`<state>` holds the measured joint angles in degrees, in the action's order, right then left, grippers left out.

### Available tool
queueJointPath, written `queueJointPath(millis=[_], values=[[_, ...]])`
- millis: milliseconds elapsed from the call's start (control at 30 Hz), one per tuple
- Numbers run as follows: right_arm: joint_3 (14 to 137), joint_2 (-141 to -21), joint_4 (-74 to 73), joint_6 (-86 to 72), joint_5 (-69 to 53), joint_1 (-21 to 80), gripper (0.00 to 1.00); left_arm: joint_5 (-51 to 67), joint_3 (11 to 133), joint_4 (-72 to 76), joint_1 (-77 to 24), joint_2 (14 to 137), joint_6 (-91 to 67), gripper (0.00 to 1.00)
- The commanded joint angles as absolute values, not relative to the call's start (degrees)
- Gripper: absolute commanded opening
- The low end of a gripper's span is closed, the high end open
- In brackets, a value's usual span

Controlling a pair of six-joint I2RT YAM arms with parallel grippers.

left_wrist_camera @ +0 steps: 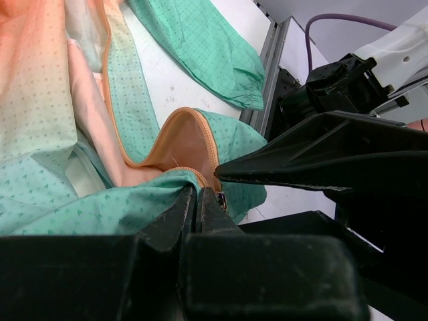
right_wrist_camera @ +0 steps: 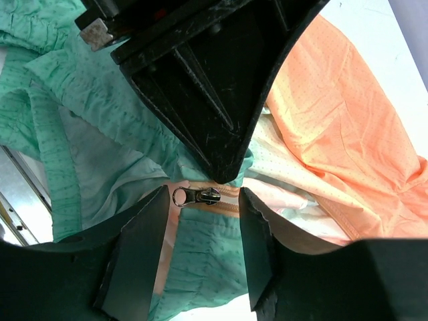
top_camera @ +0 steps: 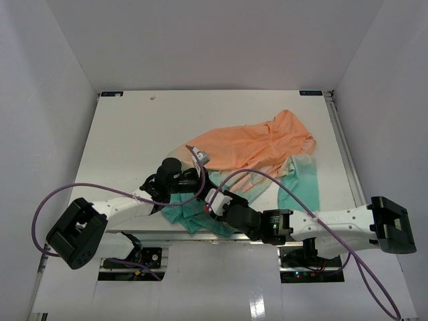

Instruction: Zip up the jacket

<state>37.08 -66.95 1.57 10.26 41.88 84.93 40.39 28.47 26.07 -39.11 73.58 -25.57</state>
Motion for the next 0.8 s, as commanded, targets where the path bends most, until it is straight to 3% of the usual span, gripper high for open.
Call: queueJointPath(millis=[0,767], values=[[39.64,-67.41,4.39,10.49,44.71,85.25,0.48,41.66,27.95,27.6,-38.85,72.77,-25.7,0.0],[39.1,-64.71,4.02,9.87,44.7,84.81,0.18,41.98,28.15,27.54,-38.76,73.24,-25.22,0.0]])
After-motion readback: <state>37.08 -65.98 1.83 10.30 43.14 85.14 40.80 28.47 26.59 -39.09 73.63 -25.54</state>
